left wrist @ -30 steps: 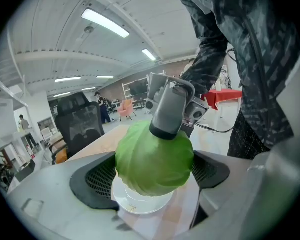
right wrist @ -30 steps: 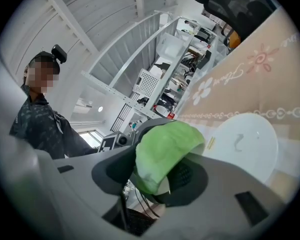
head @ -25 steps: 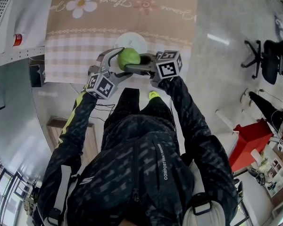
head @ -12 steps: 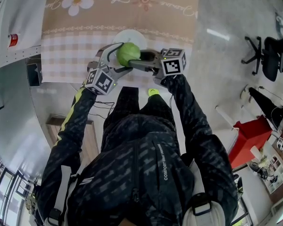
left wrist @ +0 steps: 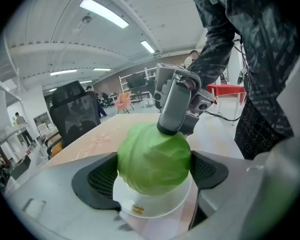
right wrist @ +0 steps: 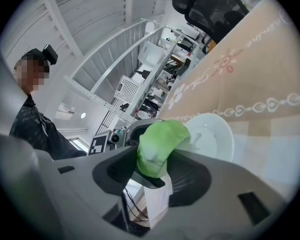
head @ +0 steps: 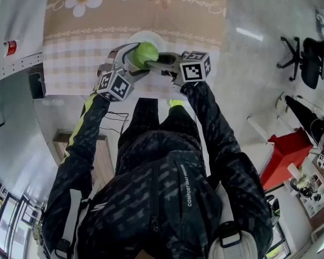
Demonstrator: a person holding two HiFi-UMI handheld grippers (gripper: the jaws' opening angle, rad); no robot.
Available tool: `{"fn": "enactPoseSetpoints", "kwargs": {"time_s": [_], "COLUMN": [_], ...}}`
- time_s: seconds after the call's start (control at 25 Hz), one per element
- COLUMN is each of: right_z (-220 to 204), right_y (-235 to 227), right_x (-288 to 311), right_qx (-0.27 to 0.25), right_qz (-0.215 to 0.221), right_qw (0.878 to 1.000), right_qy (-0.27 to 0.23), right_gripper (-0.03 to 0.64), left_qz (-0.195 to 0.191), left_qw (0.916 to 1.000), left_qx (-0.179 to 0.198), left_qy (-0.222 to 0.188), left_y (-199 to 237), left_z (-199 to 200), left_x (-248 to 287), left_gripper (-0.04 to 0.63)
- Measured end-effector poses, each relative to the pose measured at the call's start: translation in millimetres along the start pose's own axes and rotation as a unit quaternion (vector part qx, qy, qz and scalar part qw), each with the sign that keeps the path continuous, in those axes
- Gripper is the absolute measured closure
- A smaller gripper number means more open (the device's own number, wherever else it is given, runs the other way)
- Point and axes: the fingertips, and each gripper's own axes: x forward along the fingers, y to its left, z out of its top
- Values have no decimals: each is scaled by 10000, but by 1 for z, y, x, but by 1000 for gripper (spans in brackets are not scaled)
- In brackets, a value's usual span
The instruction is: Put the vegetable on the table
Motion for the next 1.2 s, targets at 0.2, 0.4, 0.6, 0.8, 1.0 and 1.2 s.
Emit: {"fn": "enactPoseSetpoints", "kwargs": {"time_s": [0.2,0.4,0.6,0.8,1.0,1.2], "right_z": [3,7,9,18,18,15], "right_y": [-6,-9,-10,-13,-12,-16], "right_x": [4,11,14,11,13,5], "right_qx": [-53,78,140,268,322,395], "right_qz": [-133,-81,-54,-59,-50,76], "right_qw": [9999,9999,9999,9995,9994,9992], "right_qy": [65,74,77,-134,-71,-76], "right_gripper": [451,449,448,449,448,448], "left_qz": [-74,-102,-34,59,109,133], "left_qw": [9999,9997,9995,9991,9988,9988], "left_qx": [-76,-160,61,201,314,357], "left_qy": [96,145,324,369,351,310], "left_y": [4,10,12,17,19,15], "left_z": [-7,-10,-11,-6,-6,-2], "left_x": [4,1,-1,-2,-6,0], "left_gripper": [160,163,167,192,190,190]}}
